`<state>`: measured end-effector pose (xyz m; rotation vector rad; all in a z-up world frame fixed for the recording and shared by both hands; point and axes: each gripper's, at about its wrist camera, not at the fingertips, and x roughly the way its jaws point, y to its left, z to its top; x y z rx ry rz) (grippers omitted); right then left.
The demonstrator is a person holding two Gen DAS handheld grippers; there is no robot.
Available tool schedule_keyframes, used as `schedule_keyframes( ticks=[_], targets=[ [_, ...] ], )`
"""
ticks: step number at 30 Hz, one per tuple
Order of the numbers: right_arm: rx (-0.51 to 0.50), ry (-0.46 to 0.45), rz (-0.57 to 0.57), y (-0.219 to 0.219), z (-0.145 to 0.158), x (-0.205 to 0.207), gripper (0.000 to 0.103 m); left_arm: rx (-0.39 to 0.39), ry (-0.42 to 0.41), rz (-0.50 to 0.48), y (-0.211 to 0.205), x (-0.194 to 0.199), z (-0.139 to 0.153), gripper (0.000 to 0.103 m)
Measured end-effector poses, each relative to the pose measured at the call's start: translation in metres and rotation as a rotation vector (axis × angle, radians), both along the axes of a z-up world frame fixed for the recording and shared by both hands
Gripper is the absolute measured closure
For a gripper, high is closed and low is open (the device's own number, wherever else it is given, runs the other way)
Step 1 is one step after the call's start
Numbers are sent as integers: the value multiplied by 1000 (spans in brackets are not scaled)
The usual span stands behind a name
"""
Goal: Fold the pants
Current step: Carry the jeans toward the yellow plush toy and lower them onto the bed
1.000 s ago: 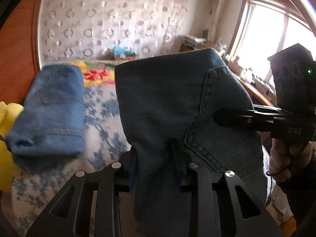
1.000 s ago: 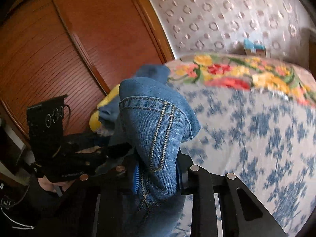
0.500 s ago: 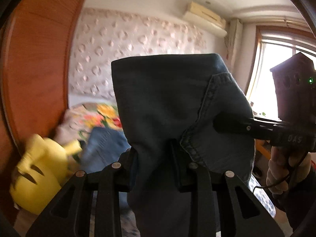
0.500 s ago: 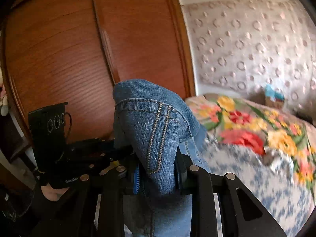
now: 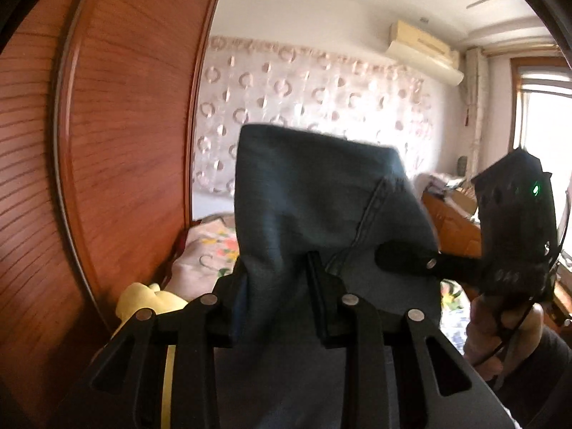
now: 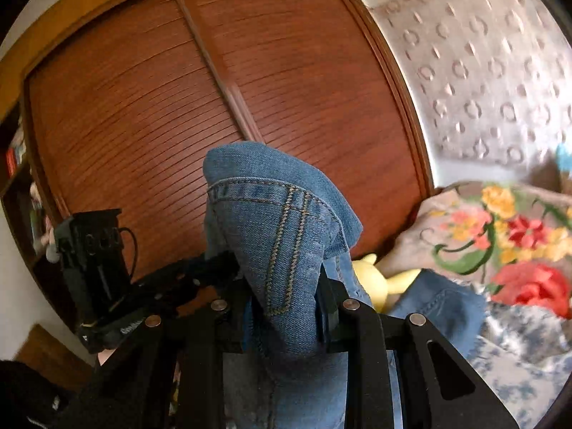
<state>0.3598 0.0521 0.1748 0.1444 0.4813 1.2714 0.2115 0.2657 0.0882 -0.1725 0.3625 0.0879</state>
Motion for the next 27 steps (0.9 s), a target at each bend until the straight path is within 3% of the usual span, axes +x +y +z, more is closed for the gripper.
schedule_keyframes(
  ticks=[3, 5, 9, 10, 12, 14, 16, 21, 23, 25, 27],
  targets=[
    [-43, 82, -42, 5, -53, 60, 75, -13, 107, -18, 0, 52, -37, 72],
    [-129, 122, -105, 3, -92, 96, 75, -39, 154, -39, -4, 74, -61, 72],
    [-235, 161, -240, -11, -136, 141, 70, -26, 213, -82, -19, 93, -92, 72],
    [-239, 159, -250, -14, -139, 147, 68, -21, 222, -93, -23, 94, -97, 72],
    [-280, 135, -272, -15, -137, 150, 51, -16, 238, -108, -21, 97, -103, 72],
    [-341, 108, -297, -5, -134, 149, 44, -11, 259, -119, -23, 97, -109, 72],
    [-369, 90, -320, -6, -126, 147, 44, -22, 274, -127, -25, 96, -109, 72],
    [-356, -55, -433, -14, -91, 120, 44, -28, 320, -136, -36, 80, -119, 72],
    [-328, -87, -395, -14, -84, 109, 45, -40, 327, -132, -37, 77, -123, 72],
    [-334, -109, -344, -4, -89, 98, 60, -44, 334, -128, -38, 73, -127, 72],
    [-365, -114, -317, 7, -101, 101, 64, -40, 340, -124, -40, 71, -129, 72]
  ],
)
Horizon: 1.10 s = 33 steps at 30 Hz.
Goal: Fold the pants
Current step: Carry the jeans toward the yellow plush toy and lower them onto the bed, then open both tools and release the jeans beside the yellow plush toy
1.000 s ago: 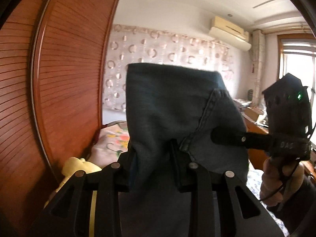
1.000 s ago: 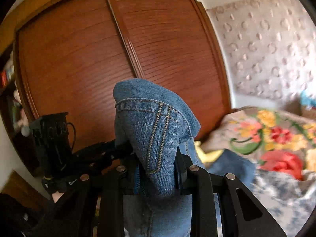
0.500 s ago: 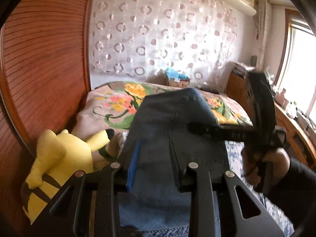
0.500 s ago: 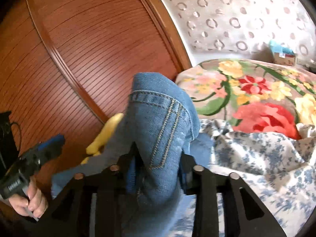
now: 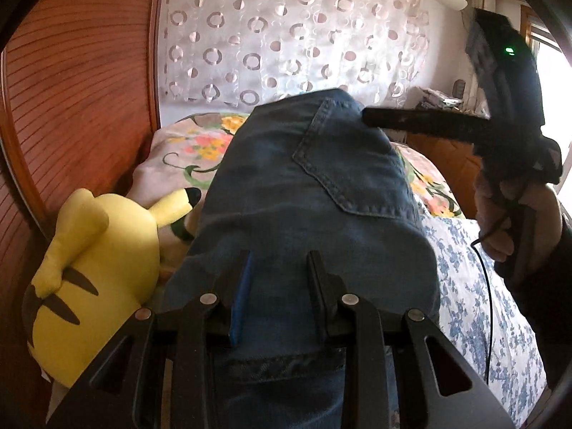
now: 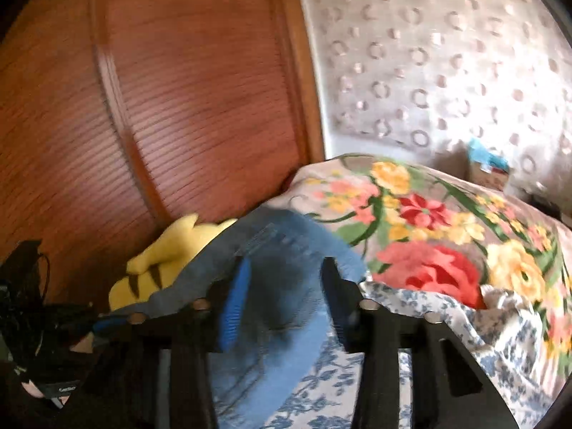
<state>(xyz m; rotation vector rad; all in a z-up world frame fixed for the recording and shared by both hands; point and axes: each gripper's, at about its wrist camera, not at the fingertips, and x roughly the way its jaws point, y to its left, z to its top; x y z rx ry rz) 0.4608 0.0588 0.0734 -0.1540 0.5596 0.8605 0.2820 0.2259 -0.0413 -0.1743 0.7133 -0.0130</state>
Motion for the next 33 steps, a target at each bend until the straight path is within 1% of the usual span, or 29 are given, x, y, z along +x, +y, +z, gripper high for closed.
schedule_keyframes(
  ticks=[3, 4, 5, 7, 10, 15, 16, 20, 23, 30, 32, 33],
  targets=[
    [-69, -9, -40, 12, -21, 26, 66, 4, 10, 4, -3, -2, -5, 72],
    [-77, 4, -50, 18, -28, 35, 66, 11, 11, 6, -4, -2, -7, 72],
    [-73, 37, -51, 19, -37, 47, 66, 14, 11, 8, -4, -1, -8, 72],
    [-60, 95, -57, 29, -38, 62, 66, 15, 12, 11, -5, 0, -7, 72],
    [-58, 74, -64, 31, -34, 72, 66, 14, 18, 16, -5, 3, -7, 72],
    [-80, 47, -92, 33, -20, 51, 66, 24, 18, 24, -7, 0, -4, 72],
    [-78, 42, -96, 27, -13, 31, 66, 29, 18, 26, -7, -1, -3, 72],
    [-55, 46, -91, 11, -3, -4, 66, 44, 15, 34, -9, -9, 3, 72],
    [-37, 52, -72, 4, -2, -24, 66, 46, 1, 43, -9, -19, 10, 72],
    [-28, 31, -76, -15, 5, -71, 66, 53, -27, 54, -9, -45, 25, 72],
    [-25, 24, -86, -21, 6, -82, 66, 57, -33, 55, -11, -52, 29, 69],
    [-25, 21, -91, -24, 7, -87, 66, 59, -40, 54, -12, -57, 32, 65]
  ],
)
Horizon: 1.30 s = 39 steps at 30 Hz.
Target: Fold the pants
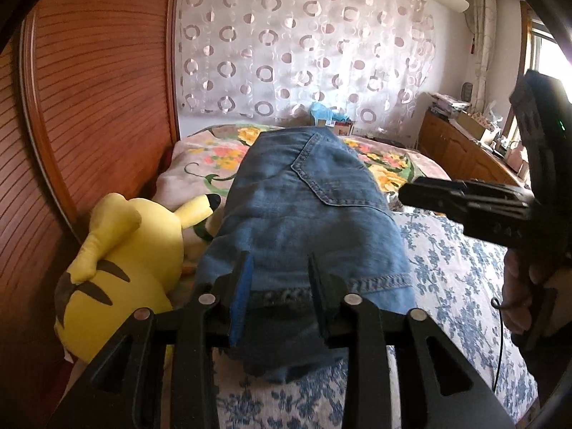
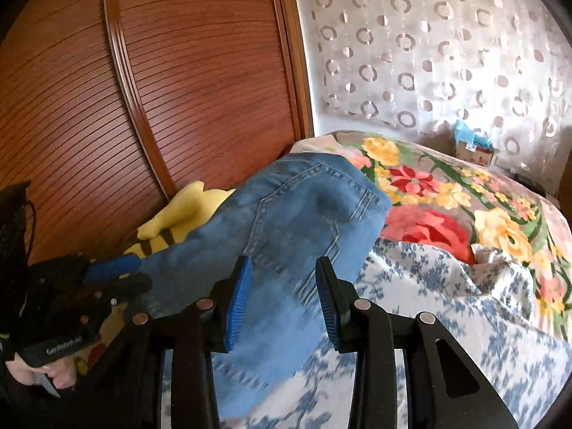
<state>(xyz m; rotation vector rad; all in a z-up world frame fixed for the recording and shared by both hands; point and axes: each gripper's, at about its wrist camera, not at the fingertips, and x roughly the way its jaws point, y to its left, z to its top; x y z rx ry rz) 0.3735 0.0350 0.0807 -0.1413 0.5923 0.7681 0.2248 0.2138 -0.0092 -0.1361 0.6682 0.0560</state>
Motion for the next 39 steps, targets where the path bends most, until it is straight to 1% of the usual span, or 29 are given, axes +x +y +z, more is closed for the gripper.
schedule_keyframes(
  ticks=[1, 2, 5, 6, 9, 10, 11, 12, 13, 16, 18, 19, 20, 23, 31, 35, 39],
  targets=[
    [2, -6, -6, -3, 0, -6, 66, 2, -6, -1, -1, -4, 2, 60],
    [3, -11, -10, -6, 1, -11, 66, 3, -12, -2, -2, -8, 4, 59],
    [12, -14, -17, -14, 1, -25, 66, 0, -25, -10, -5, -18, 11, 57],
    [13, -14, -21, -17, 1, -29, 66, -3, -28, -13, -6, -21, 13, 54],
    [15, -22, -29, -24, 2, -40, 66, -4, -40, -22, -10, -32, 19, 53],
    [18, -24, -32, -27, 3, -43, 66, -2, -43, -23, -11, -35, 21, 46],
    [21, -25, -33, -30, 2, -46, 66, -3, -50, -26, -12, -38, 22, 40],
    [24, -27, -36, -33, 2, -50, 66, -4, -62, -29, -14, -43, 25, 32],
    [27, -30, -38, -35, 2, -54, 66, -4, -69, -31, -15, -45, 26, 28],
    [36, -35, -43, -41, 3, -65, 66, -6, -84, -34, -19, -56, 32, 21],
    [42, -41, -45, -47, 3, -74, 64, 1, -88, -46, -24, -61, 36, 19],
    [46, -44, -46, -50, 3, -78, 64, 14, -89, -50, -28, -64, 38, 13],
    [50, -46, -48, -53, 4, -83, 64, 20, -95, -46, -30, -67, 40, 12],
    [63, -54, -53, -61, 5, -95, 64, 44, -126, -21, -35, -80, 47, 11],
    [90, -86, -68, -87, 12, -133, 62, 61, -168, -32, -52, -112, 67, 11],
    [106, -113, -79, -101, 17, -157, 57, 57, -201, -34, -60, -128, 75, 11],
    [114, -140, -93, -117, 17, -178, 51, 66, -191, -4, -69, -137, 79, 10]
  ],
)
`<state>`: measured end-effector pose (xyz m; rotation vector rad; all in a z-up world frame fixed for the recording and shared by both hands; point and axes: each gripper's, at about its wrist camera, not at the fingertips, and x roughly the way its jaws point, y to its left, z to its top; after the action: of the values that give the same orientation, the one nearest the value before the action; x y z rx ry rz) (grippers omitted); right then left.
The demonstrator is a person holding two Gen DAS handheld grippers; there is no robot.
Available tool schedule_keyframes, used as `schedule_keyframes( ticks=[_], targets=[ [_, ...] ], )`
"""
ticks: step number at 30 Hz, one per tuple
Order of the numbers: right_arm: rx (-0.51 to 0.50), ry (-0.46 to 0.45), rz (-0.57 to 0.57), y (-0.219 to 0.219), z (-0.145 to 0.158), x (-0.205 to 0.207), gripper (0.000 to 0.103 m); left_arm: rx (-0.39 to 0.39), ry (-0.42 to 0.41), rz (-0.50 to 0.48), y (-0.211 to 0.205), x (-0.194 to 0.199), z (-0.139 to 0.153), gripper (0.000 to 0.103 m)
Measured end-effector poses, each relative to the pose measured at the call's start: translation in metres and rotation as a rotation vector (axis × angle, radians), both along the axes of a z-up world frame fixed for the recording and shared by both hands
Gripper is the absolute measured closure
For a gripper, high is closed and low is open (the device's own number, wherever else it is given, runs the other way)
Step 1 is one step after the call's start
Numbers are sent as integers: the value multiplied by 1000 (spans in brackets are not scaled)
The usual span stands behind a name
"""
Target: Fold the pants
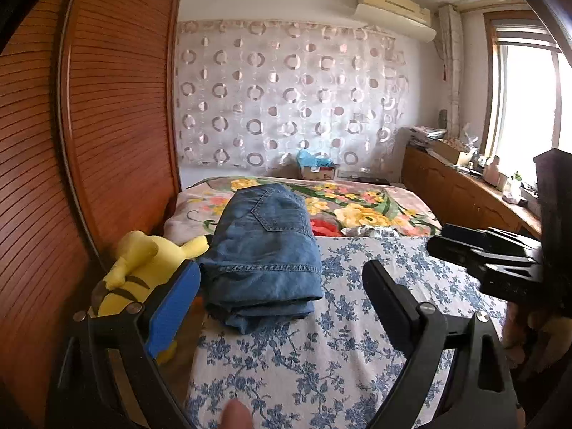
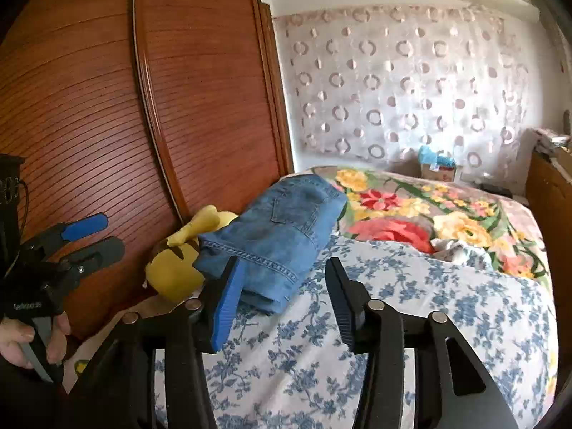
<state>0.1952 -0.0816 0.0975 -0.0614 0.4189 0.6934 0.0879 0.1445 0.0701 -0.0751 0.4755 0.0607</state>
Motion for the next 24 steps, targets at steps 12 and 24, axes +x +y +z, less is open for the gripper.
schedule_keyframes(
  ticks=[12, 24],
  targets=[
    [16, -20, -82, -38, -12, -51, 46, 1, 17, -96, -54, -26, -7, 10],
    [17, -49, -252, -78, -19, -108, 25, 5, 28, -171, -116, -58, -13, 10]
  ],
)
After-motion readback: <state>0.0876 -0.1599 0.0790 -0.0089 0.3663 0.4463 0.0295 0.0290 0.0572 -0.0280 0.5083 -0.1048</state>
